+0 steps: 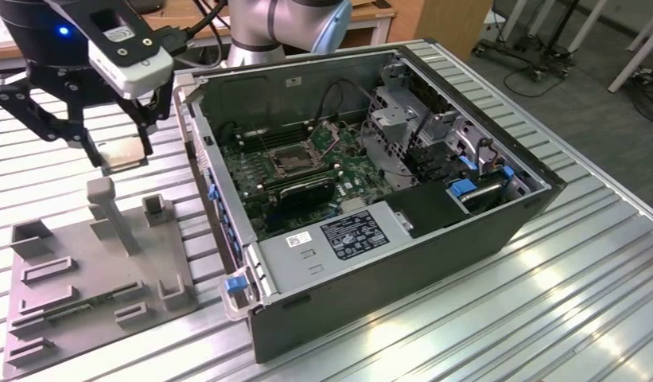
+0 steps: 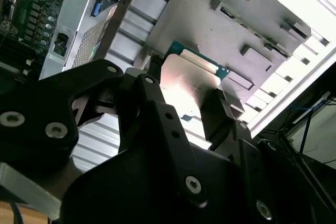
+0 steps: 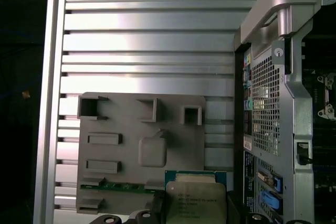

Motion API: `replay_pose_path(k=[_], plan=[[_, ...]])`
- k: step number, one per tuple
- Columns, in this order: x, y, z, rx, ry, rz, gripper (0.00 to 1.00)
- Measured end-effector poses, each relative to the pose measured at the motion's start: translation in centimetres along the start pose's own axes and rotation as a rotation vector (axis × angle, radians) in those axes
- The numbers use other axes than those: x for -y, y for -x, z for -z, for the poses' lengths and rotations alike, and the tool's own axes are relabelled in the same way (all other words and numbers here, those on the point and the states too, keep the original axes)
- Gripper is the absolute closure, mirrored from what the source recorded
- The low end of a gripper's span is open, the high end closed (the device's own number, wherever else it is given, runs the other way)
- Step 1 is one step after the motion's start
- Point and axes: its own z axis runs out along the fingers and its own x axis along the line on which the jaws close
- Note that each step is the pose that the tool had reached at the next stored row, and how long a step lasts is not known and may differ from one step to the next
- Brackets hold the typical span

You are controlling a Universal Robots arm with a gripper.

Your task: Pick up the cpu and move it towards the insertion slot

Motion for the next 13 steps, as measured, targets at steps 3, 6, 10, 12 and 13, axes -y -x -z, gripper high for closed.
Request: replay_pose_path(k=[3,6,10,12,13], plan=[[0.02,0.71,0.00,0.0000,0.0000,0.000,0.46],[0.03,1.38,0.00,-0.0001,-0.0001,0.000,0.46],[0.04,2.25,0.00,0.0000,0.0000,0.000,0.46],[0.05,2.68,0.00,-0.0001,0.0000,0.000,0.46],[0.06,2.89,0.00,0.0000,-0.0001,0.000,0.46]])
